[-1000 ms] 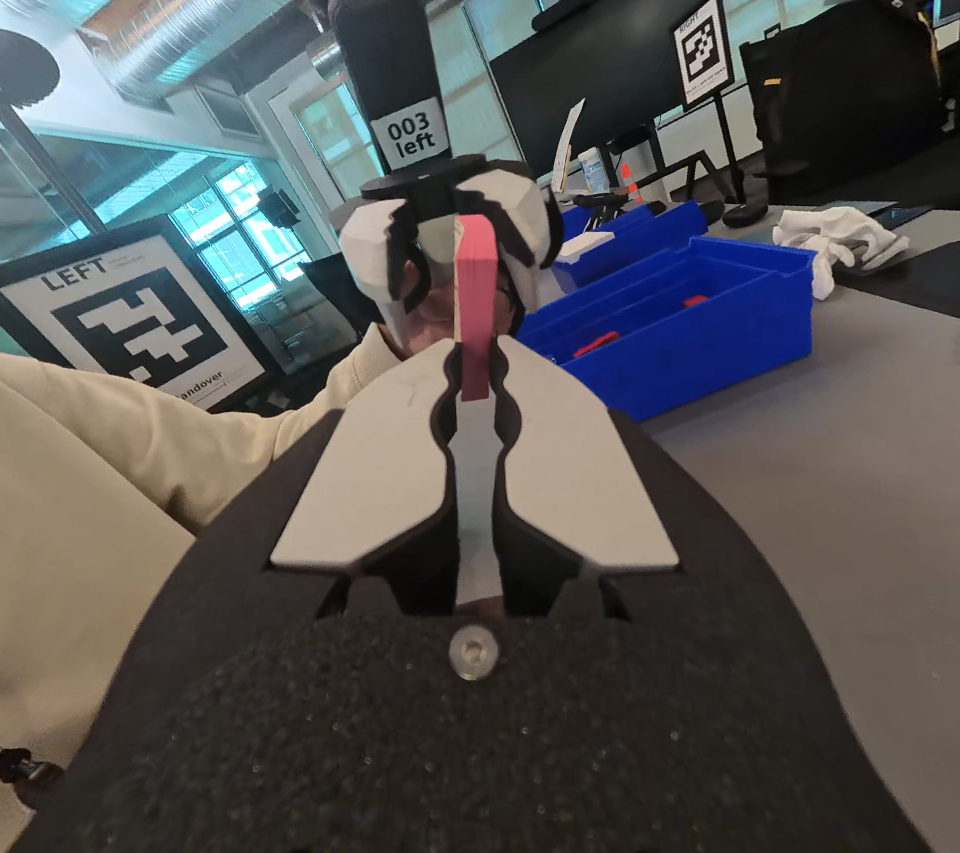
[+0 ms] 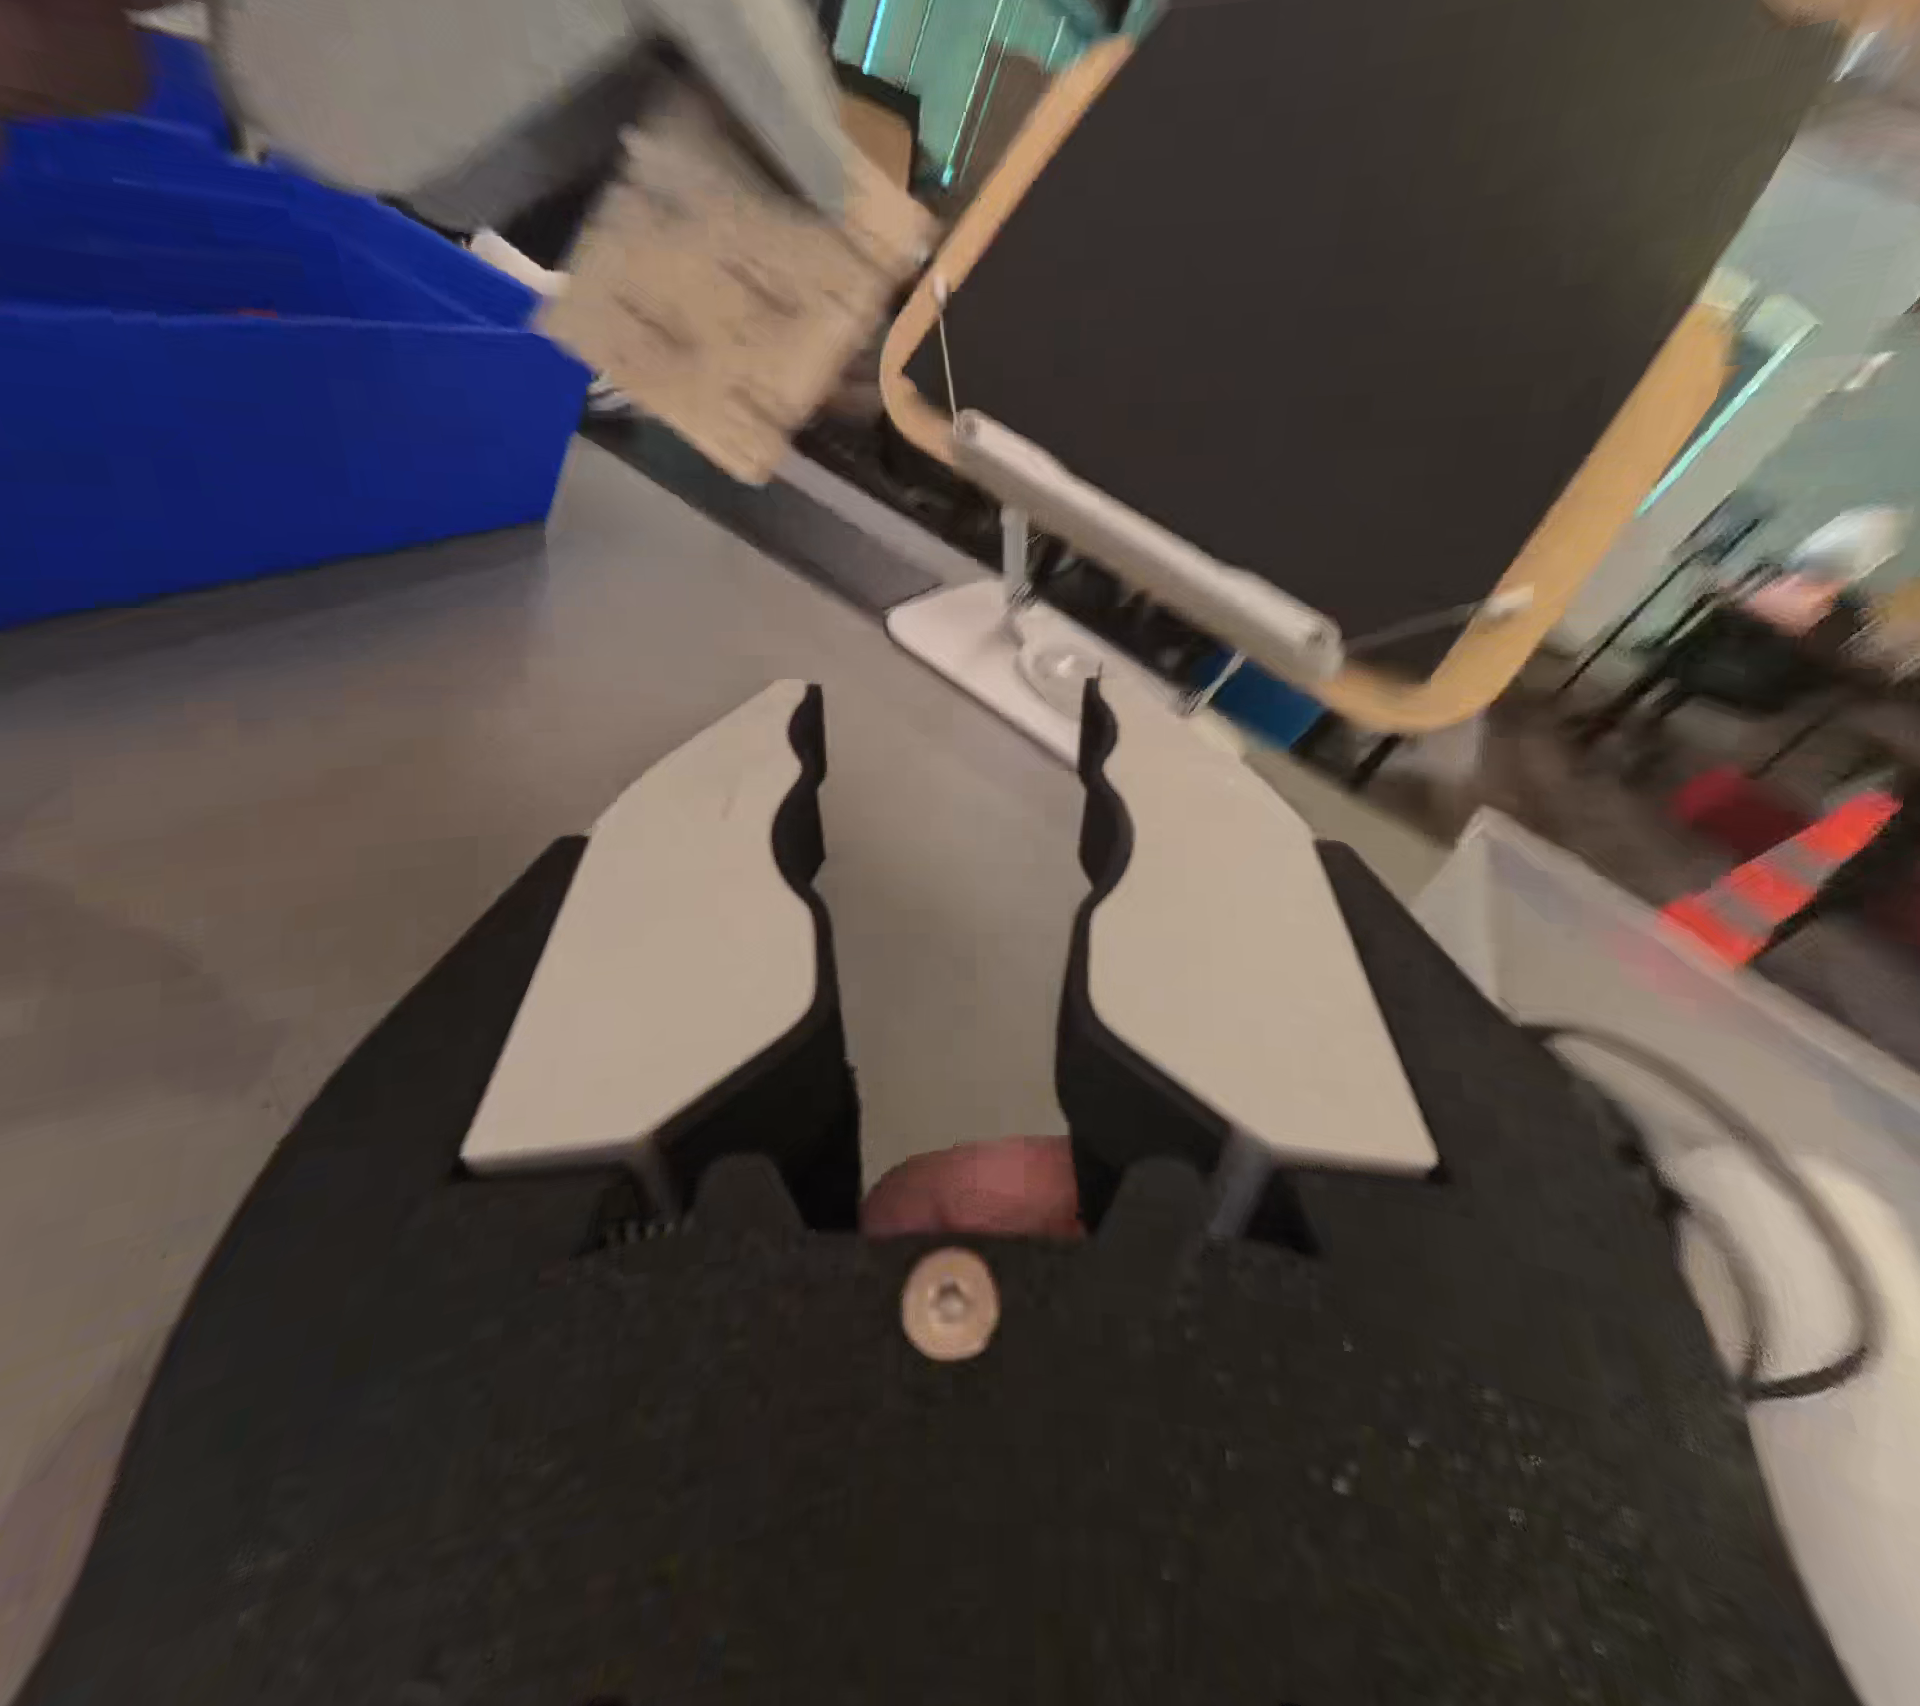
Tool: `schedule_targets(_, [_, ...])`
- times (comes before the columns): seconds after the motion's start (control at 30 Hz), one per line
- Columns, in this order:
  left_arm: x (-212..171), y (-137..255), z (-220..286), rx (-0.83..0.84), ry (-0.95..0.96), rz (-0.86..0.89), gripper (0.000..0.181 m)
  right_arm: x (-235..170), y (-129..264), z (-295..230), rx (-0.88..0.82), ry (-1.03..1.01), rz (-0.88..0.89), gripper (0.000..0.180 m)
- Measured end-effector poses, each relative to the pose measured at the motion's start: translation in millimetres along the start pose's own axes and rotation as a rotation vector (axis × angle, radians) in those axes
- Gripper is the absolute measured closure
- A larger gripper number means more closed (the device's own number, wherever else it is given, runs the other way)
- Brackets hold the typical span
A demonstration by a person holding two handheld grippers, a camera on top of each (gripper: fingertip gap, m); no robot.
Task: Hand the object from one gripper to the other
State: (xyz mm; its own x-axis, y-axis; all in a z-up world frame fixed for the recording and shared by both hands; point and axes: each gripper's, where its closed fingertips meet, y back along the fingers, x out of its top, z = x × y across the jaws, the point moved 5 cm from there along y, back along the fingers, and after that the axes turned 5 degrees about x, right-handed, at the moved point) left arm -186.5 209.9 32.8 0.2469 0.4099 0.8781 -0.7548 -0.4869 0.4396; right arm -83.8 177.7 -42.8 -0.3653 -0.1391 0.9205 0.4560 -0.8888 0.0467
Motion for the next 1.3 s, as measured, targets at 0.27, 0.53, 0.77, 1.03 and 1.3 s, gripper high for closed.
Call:
schedule_targets(0.27, [-25.9,-23.1,3.9,-0.269,0.533,-0.068,0.171,10.1,-0.9,-47.5,-0.234,0.801,-0.045,0.123])
schedule_targets(0.53, [-38.4,-37.4,10.8,-0.352,0.636,-0.127,0.169,11.4,8.5,-40.3,-0.399,1.002,0.031,0.170])
schedule_targets(0.77, [-24.1,-24.2,-4.7,-0.236,0.381,-0.101,0.130,4.2,11.5,-18.9,-0.097,0.607,0.072,0.170])
schedule_targets(1.03, [-10.4,12.4,14.5,-0.289,-0.094,-0.119,0.133,14.1,24.7,-10.6,0.764,-0.626,0.370,0.170])
schedule_targets(1.3, [-15.5,21.5,41.3,-0.616,-0.100,-0.073,0.135,25.6,31.2,-8.9,1.044,-1.115,0.571,0.170])
